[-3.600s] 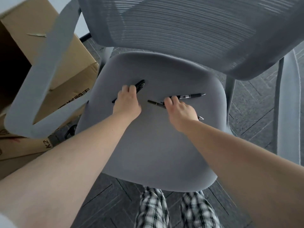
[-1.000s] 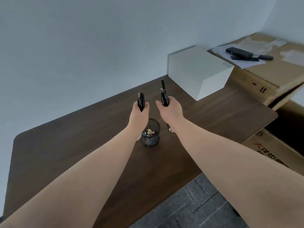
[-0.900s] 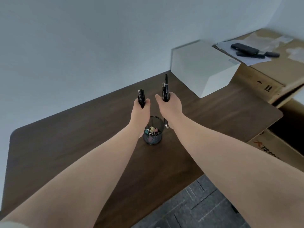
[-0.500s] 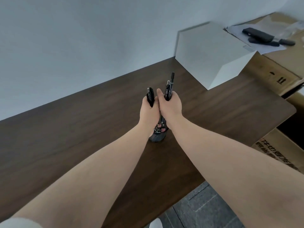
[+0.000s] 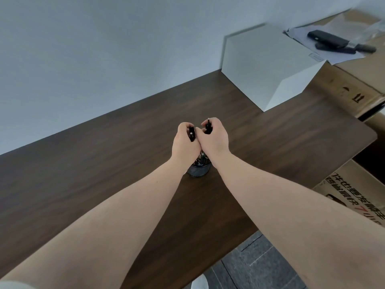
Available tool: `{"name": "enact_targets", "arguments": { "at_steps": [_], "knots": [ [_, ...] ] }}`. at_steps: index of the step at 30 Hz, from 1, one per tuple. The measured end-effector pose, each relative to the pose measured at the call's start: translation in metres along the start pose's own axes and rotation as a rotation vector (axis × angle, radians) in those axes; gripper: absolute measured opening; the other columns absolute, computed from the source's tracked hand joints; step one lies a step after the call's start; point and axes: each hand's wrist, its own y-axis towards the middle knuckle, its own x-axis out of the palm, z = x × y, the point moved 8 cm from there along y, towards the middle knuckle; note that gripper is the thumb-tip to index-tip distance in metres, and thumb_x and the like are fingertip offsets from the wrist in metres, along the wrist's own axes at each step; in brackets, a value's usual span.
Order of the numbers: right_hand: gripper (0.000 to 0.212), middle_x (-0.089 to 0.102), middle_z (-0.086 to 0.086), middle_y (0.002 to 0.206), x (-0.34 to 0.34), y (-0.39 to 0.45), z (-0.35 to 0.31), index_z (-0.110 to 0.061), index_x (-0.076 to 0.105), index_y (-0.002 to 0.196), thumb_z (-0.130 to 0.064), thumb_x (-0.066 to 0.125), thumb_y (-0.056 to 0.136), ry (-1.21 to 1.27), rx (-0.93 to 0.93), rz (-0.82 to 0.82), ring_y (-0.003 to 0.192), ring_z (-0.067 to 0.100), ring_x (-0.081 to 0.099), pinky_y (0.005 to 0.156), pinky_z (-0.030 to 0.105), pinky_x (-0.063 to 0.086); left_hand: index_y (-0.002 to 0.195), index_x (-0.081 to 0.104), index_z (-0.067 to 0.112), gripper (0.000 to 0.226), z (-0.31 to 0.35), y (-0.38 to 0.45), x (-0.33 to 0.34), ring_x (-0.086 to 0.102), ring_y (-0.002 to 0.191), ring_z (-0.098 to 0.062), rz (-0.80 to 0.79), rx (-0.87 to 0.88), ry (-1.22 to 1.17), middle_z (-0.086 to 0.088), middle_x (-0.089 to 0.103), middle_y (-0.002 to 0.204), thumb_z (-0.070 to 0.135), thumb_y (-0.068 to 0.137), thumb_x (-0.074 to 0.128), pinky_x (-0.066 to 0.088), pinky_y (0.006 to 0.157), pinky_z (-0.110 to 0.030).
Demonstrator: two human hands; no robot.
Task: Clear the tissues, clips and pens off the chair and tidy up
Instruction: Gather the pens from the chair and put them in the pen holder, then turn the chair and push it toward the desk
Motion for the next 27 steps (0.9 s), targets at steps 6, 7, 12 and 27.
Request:
{"name": "enact_targets", "arguments": {
  "at_steps": [6, 7, 12, 27],
  "knots": [
    [0.046, 0.057, 0.0, 0.133, -0.007, -0.008, -0.002, -0.015, 0.049, 0.135, -0.022, 0.061, 0.091, -0.108, -0.075, -0.046, 0.123, 0.016, 0.052, 0.095, 0.025, 0.041, 0.137, 0.04, 0.015, 0.052, 0.009, -0.008, -0.001, 0.053, 0.12, -0.021, -0.063, 0.066, 0.154, -0.002, 0.054, 0.133, 0.012, 0.088, 0.057, 0.045, 0.102, -0.037],
    [0.05, 0.052, -0.001, 0.14, -0.01, -0.009, -0.004, -0.016, 0.045, 0.139, -0.024, 0.06, 0.092, -0.125, -0.09, -0.051, 0.129, 0.016, 0.048, 0.101, 0.027, 0.039, 0.14, 0.038, 0.015, 0.056, 0.011, -0.009, 0.0, 0.048, 0.128, -0.021, -0.077, 0.077, 0.181, -0.002, 0.05, 0.139, 0.013, 0.088, 0.058, 0.042, 0.107, -0.036],
    [0.057, 0.038, -0.005, 0.153, -0.029, -0.019, -0.008, -0.021, 0.035, 0.147, -0.031, 0.056, 0.095, -0.169, -0.128, -0.081, 0.141, 0.014, 0.034, 0.113, 0.032, 0.03, 0.148, 0.029, 0.017, 0.066, 0.025, -0.016, -0.003, 0.023, 0.147, -0.018, -0.098, 0.118, 0.306, -0.001, 0.028, 0.157, 0.018, 0.089, 0.06, 0.023, 0.119, -0.034],
    [0.069, 0.028, -0.005, 0.157, -0.164, -0.136, 0.043, -0.028, 0.021, 0.152, -0.043, 0.053, 0.094, -0.304, -0.084, -0.214, 0.143, 0.021, 0.032, 0.114, 0.038, 0.029, 0.148, 0.03, 0.018, 0.068, 0.065, -0.174, 0.026, 0.036, 0.14, -0.024, -0.193, 0.084, 0.459, -0.002, 0.033, 0.154, 0.023, 0.088, 0.062, 0.031, 0.114, -0.033]
  ]
}}
